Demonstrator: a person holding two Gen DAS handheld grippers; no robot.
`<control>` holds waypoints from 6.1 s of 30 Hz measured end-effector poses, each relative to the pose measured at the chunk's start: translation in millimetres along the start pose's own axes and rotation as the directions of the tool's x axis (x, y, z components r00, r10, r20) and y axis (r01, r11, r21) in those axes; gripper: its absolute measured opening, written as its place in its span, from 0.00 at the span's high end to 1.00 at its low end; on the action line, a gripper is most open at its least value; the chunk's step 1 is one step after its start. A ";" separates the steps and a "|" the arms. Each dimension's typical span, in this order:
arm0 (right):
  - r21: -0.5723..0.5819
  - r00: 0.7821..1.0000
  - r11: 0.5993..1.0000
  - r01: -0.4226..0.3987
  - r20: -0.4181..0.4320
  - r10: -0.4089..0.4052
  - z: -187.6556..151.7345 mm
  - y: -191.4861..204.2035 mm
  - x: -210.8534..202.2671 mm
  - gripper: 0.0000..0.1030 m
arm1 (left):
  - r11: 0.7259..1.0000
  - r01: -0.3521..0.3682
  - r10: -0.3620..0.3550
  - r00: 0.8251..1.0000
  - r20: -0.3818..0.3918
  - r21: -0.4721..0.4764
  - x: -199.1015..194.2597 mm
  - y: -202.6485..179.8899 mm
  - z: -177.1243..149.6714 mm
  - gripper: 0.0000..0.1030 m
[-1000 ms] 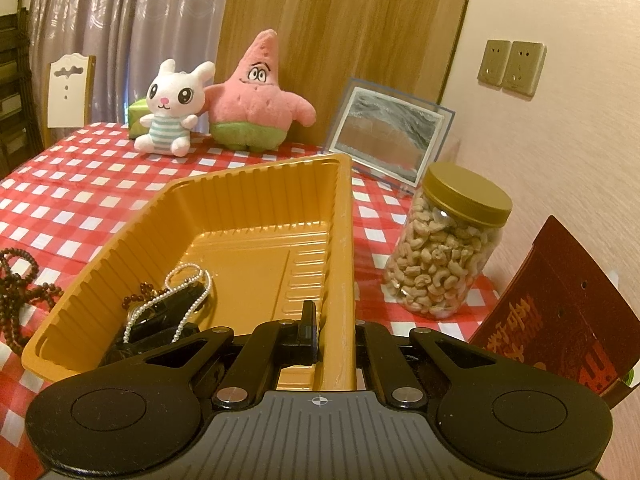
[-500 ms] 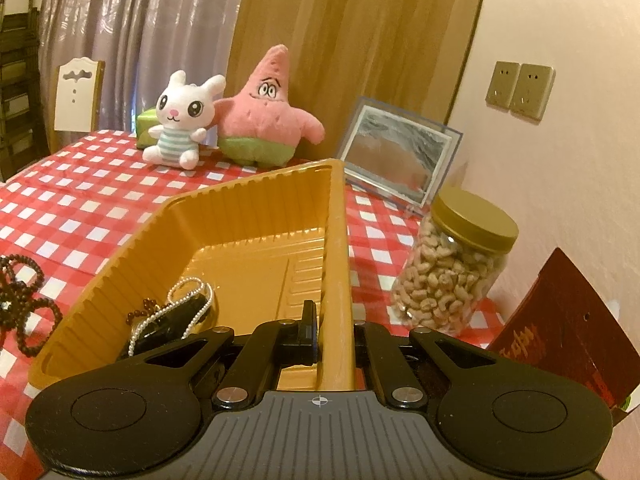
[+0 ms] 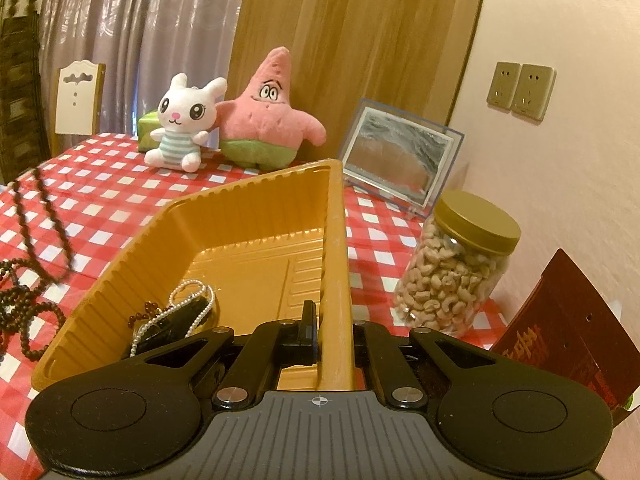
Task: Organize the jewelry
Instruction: 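Carry the bead strand over the tray with the left gripper, then drop the bead strand into the tray by opening the left gripper, then move the left gripper back to the bead pile and grasp a strand, then carry the bead strand into the tray and open the left gripper, then move the left gripper to the remaining bead strands and grasp them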
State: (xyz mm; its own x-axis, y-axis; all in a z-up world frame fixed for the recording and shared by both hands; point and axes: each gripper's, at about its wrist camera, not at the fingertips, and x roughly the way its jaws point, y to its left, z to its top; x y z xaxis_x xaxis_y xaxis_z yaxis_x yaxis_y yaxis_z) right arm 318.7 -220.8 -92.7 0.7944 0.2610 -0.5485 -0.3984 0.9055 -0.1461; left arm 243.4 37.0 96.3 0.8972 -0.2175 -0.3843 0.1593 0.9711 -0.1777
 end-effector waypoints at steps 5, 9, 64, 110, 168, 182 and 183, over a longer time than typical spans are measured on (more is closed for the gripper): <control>0.007 1.000 1.000 -0.001 -0.002 0.001 -0.3 -0.3 -0.7 0.96 | 0.996 0.084 -0.084 0.996 -0.001 0.012 23.5 -21.3 5.2 0.96; 0.013 1.000 1.000 -0.001 -0.004 0.001 -0.4 -0.1 -0.8 0.96 | 0.991 0.135 -0.134 0.991 -0.020 0.014 43.0 -36.4 5.9 0.96; 0.024 1.000 1.000 -0.003 -0.028 0.004 -3.9 -3.2 1.8 0.97 | 0.940 -0.319 0.236 0.859 -0.454 -0.117 56.0 79.3 -168.9 0.84; 0.018 0.999 1.000 0.000 -0.039 0.001 -4.2 -2.6 2.6 0.97 | 0.938 -0.337 0.267 0.853 -0.449 -0.081 86.6 73.3 -173.7 0.95; 0.020 0.999 1.000 -0.007 -0.038 0.007 -2.2 -4.9 3.3 0.96 | 0.934 -0.297 0.219 0.915 -0.339 -0.197 57.2 86.3 -106.5 0.64; 0.018 0.999 1.000 -0.005 -0.039 0.005 -2.6 -4.2 3.4 0.96 | 0.847 -0.471 0.316 0.820 -0.477 -0.248 27.5 142.3 -172.4 0.45; 0.017 0.999 1.000 -0.005 -0.039 0.005 -2.6 -4.1 3.4 0.96 | 0.848 -0.468 0.309 0.820 -0.482 -0.251 29.8 141.0 -176.6 0.43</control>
State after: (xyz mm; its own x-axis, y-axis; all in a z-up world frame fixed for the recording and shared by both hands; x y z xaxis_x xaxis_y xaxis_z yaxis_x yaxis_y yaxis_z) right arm 321.8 -224.5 -96.2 0.7739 0.2527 -0.5807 -0.3941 0.9100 -0.1291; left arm 219.9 150.1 -100.2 0.5860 0.0749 -0.8069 -0.3878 0.9002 -0.1981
